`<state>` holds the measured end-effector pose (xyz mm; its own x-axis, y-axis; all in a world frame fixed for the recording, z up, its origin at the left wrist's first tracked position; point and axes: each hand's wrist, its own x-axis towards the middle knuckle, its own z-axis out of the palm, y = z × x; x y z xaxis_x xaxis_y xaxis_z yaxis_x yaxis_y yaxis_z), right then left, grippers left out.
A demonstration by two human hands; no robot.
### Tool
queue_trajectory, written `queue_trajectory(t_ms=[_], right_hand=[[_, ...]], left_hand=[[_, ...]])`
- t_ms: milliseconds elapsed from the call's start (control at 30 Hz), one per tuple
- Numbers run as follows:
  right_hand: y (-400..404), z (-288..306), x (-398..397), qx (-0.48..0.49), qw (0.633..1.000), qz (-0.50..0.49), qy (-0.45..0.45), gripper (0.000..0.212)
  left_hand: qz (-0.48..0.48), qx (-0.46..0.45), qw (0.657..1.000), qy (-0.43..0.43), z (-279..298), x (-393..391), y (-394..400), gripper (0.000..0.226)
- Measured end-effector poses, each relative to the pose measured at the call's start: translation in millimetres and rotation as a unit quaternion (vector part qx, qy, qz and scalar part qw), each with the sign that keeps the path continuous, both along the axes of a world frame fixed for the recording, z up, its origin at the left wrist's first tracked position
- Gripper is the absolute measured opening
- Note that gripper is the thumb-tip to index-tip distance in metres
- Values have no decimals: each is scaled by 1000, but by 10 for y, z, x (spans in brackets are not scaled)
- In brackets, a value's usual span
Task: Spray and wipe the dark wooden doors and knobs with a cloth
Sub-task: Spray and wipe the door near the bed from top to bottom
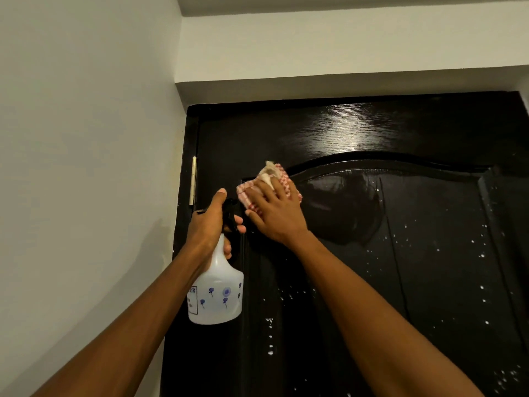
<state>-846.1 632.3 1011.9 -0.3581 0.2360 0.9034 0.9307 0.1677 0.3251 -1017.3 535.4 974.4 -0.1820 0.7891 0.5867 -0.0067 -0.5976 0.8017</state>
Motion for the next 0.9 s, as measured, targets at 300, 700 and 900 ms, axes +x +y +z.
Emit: queue_trajectory(t_ms=[300, 700, 900], right_hand=[[-117, 91, 1132, 92, 974, -50, 202, 64], [103, -263, -140, 57, 996, 10, 74, 61], [154, -803, -7, 67, 997, 35, -32, 59]], left_hand=[[-15, -1, 1000, -3, -64, 26, 63, 78], [28, 6, 1000, -1, -127, -309, -91, 77], [14, -14, 1000, -12, -359, -189, -78, 77]])
